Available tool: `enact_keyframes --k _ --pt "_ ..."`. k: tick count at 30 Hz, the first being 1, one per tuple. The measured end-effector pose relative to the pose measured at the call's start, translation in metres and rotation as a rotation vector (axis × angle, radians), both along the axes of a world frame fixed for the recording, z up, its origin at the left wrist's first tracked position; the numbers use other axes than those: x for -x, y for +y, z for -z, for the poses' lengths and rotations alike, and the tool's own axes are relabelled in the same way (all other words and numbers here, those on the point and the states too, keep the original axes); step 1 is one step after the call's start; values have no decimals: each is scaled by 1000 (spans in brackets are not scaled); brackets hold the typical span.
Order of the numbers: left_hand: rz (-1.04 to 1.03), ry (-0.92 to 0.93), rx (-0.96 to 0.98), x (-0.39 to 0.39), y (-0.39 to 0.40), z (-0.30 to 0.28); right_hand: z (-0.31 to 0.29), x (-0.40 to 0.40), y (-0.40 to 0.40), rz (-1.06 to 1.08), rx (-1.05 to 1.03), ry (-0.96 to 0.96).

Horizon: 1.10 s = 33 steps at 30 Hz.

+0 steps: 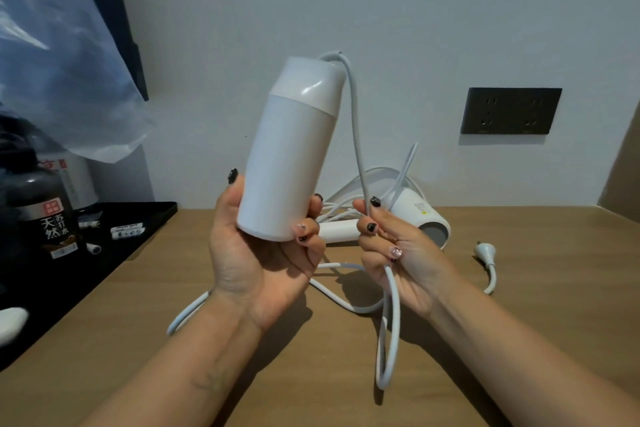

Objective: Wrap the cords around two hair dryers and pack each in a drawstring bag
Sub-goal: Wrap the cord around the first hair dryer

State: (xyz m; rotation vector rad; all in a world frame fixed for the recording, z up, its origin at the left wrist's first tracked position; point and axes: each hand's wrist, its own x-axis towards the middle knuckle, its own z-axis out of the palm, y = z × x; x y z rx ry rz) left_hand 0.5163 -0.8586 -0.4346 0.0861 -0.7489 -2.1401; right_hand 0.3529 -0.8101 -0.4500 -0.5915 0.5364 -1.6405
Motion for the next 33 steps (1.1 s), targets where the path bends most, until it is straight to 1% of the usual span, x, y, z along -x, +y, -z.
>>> enact_keyframes --k 3,6,9,11,13,15,19,20,21,23,25,26,30,33 --pt "-23 -97 57 -1 -6 1 2 7 -1 105 -107 23" --pt "19 -114 132 -3 -9 3 3 15 2 155 -192 75" --pt "87 -147 195 -2 -8 7 3 14 2 135 -268 220" --pt "73 -226 264 0 -8 9 5 13 2 138 -303 345" --pt "22 -326 386 2 -7 10 7 15 1 147 -329 453" --pt "-61 -404 461 5 -8 11 7 19 2 167 -352 542" --pt "-306 -552 433 12 -15 18 4 13 8 197 -392 825" --pt "-357 -581 431 12 -17 20 3 10 9 203 -386 863" --pt "-400 -607 430 12 -18 20 2 8 8 208 -370 860" --pt "-495 -699 500 11 -21 21 0 7 5 201 -343 772" --pt "-603 -831 661 11 -22 21 -3 8 3 147 -337 680" --pt "-641 -867 742 11 -23 23 -4 9 3 114 -331 654" --pt "-705 -925 1014 10 -27 31 -3 12 7 -2 -276 627" --pt "-721 -993 1153 11 -30 36 -1 11 6 -32 -245 628"
